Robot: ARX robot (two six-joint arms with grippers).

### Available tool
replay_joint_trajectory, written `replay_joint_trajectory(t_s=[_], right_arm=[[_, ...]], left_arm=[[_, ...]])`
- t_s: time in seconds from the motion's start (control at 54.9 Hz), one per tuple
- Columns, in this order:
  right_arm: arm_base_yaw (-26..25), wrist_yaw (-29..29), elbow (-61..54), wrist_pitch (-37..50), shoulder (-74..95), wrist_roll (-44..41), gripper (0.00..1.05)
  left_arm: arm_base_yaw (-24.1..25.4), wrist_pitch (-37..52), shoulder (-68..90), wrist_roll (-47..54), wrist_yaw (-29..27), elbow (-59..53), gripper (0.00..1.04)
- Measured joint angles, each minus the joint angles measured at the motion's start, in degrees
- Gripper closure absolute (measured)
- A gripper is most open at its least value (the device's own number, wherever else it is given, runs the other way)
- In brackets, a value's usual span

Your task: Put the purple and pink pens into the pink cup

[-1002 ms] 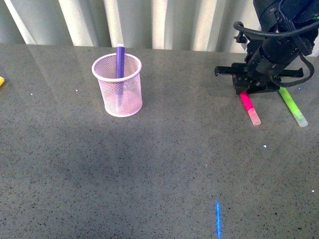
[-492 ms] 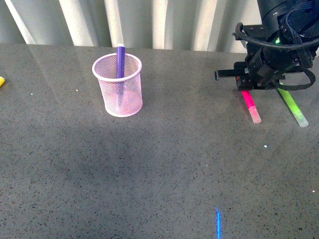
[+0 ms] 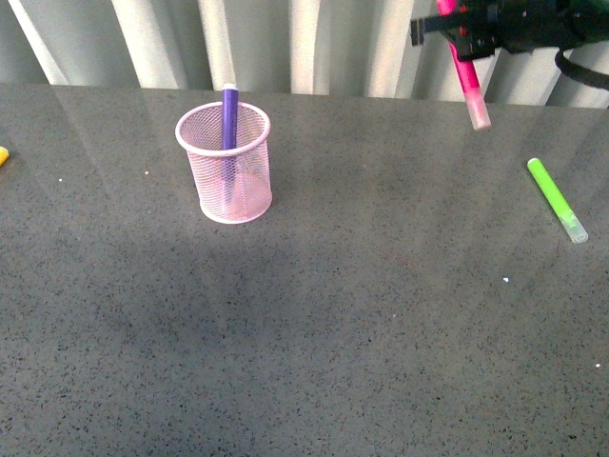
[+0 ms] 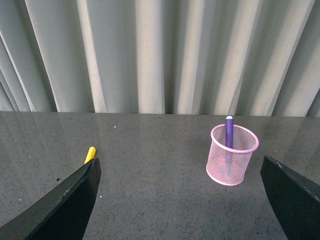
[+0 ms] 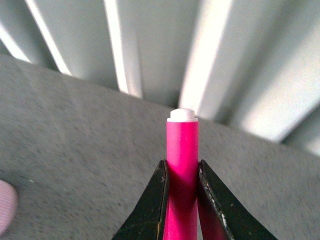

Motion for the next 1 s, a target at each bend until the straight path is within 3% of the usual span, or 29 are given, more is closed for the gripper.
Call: replay_joint_trajectory(t_s=[0.273, 0.474, 0.656, 1.002], right_arm=[[5.25, -9.73, -5.86, 17.75, -2.03, -3.96, 0.94], [10.23, -11.21, -6.14, 26.29, -0.02, -3.39, 0.94], [14.43, -10.69, -1.62, 30.12, 6.43, -1.66, 0.94], [16.85, -12.02, 9.33, 29.18, 14.38, -1.57, 0.94]], left_arm=[[0.00, 0.00, 0.00, 0.00, 0.02, 0.00, 0.07], [0.00, 0.00, 0.00, 0.02, 0.02, 0.00, 0.07], [0.00, 0.00, 0.00, 0.00, 0.00, 0.00, 0.07], [0.00, 0.00, 0.00, 0.02, 0.02, 0.00, 0.07]])
